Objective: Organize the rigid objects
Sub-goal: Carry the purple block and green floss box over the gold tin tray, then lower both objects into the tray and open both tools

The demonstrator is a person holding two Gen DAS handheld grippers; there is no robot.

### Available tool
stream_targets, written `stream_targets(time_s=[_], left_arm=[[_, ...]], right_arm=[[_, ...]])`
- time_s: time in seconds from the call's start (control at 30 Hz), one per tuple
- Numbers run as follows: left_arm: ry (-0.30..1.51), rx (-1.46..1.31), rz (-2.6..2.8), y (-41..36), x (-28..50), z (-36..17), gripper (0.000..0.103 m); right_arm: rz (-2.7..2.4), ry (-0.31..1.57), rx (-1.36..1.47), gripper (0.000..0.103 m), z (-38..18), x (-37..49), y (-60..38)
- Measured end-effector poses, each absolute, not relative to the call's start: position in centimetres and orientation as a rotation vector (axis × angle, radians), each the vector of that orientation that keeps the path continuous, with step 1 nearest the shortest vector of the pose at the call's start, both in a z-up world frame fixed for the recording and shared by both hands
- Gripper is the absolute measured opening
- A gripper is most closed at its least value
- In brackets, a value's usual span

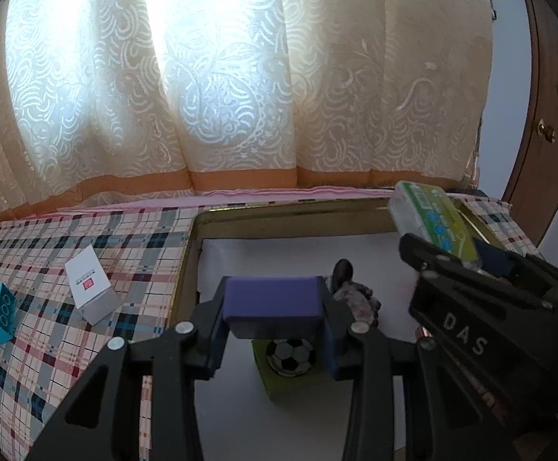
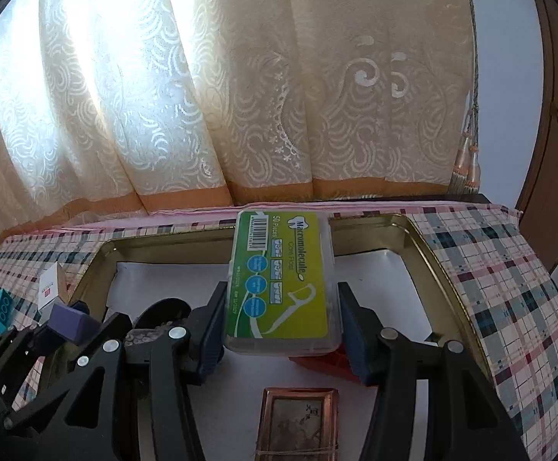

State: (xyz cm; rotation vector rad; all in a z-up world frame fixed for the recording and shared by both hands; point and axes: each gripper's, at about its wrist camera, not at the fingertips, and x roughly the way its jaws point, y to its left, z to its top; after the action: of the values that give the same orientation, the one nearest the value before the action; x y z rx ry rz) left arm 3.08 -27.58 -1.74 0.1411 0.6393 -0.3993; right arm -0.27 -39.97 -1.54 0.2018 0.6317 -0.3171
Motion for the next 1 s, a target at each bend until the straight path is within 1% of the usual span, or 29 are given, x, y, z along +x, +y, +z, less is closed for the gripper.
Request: stream_targets(time_s=[0.1, 0.2, 0.37, 0.47, 0.5, 0.57, 0.6, 0.63, 0.67, 0.7, 0.77, 0.87, 1.0], left_arm=[[0.665, 0.170, -0.415, -28.4, 2.8, -2.5, 0.039], [0.638, 0.230, -0.384, -29.0, 2.2, -2.7, 0.039], [0.649, 0.209, -0.392, -28.8, 2.4, -2.7, 0.039], [0.696, 0.195, -0.392, -28.7, 3.1, -3.4, 0.044], [0.701, 0.184, -0.392, -28.6, 3.2, -3.4, 0.047], [0.708, 0.163, -0.387, -28.2, 3.2, -3.3, 0.062], [0.717, 0.157, -0.381, -28.1, 3.2, -3.2, 0.079], [0.713, 0.153, -0.394, -28.0, 3.0, -3.1, 0.090], [0.700, 0.153, -0.409, -28.0, 2.7, -2.9, 0.096], [0.686, 0.154, -0.416, -28.0, 2.4, -2.8, 0.103], [0.638, 0.169, -0.381, -28.0, 1.6, -2.6, 0.103], [0.599, 0.160, -0.361, -27.1, 1.4, -2.0, 0.103], [0.603, 0.086, -0.343, -24.8, 2.0, -1.4, 0.103]], right_arm=[[-0.309, 0.649, 0.189, 0.056, -1.7, -0.1, -39.7], [-0.311, 0.661, 0.153, 0.056, -1.8, 0.1, -39.1], [-0.280, 0.704, 0.166, 0.056, -2.3, 0.5, -39.0], [-0.261, 0.693, 0.168, 0.057, -2.3, 0.4, -38.9], [-0.255, 0.694, 0.169, 0.057, -2.3, 0.4, -38.8], [-0.243, 0.705, 0.182, 0.059, -2.4, 0.5, -38.9], [-0.240, 0.705, 0.193, 0.062, -2.5, 0.5, -39.0], [-0.244, 0.702, 0.201, 0.073, -2.4, 0.4, -39.0], [-0.252, 0.690, 0.209, 0.081, -2.3, 0.2, -39.0], [-0.255, 0.673, 0.213, 0.083, -2.2, 0.0, -38.9], [-0.260, 0.652, 0.220, 0.087, -2.0, -0.3, -38.9], [-0.268, 0.648, 0.227, 0.087, -2.0, -0.4, -38.9], [-0.279, 0.606, 0.275, 0.087, -1.5, -1.2, -39.5]])
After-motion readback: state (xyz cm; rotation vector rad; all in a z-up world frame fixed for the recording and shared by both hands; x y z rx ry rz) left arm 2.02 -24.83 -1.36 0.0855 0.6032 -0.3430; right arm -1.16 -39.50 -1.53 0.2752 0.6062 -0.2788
